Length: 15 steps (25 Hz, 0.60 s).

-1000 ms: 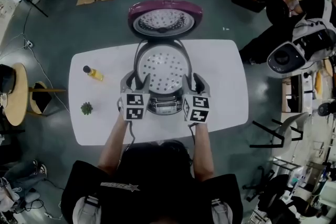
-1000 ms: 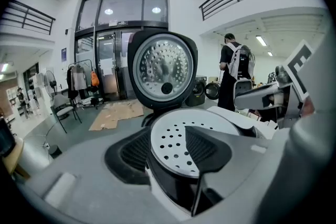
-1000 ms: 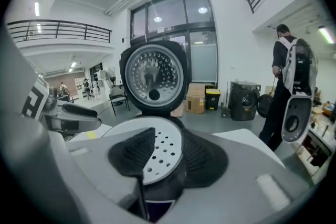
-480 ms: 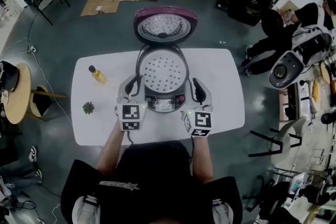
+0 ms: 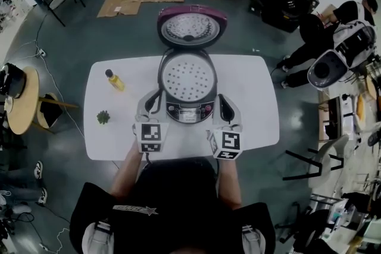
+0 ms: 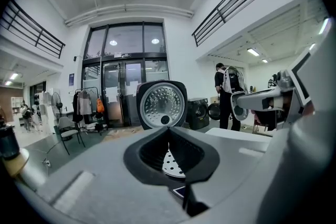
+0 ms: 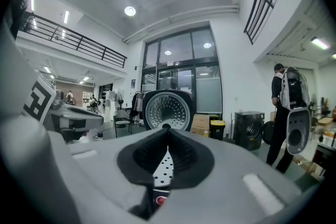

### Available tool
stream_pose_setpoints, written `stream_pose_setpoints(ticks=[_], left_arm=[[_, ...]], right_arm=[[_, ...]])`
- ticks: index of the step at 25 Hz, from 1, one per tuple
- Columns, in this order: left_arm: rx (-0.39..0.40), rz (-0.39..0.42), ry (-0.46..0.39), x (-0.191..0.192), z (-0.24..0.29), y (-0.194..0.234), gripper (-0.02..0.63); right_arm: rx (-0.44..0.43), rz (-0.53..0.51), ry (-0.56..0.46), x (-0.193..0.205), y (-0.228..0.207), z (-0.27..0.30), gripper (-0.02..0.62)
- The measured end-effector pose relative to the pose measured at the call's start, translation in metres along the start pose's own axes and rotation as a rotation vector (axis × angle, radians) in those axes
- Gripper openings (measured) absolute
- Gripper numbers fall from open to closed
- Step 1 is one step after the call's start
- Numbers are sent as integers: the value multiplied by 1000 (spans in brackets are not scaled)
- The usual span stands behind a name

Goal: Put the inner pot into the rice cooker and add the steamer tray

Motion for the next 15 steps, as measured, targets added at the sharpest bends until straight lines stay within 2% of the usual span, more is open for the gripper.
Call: stream_pose_setpoints(ticks=[15], left_arm=[[25, 21, 1, 1, -1, -8, 9]], right_arm=[[17, -6, 7, 2, -2, -7, 8]])
Point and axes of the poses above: the fingertips, and each gripper's own axes: z forward along the fingers, y to its left, x out of its underside, the point moved 9 cm from there along -z, backward along the fingers, and after that the axes turned 11 degrees about -z, right-handed, at the moved point
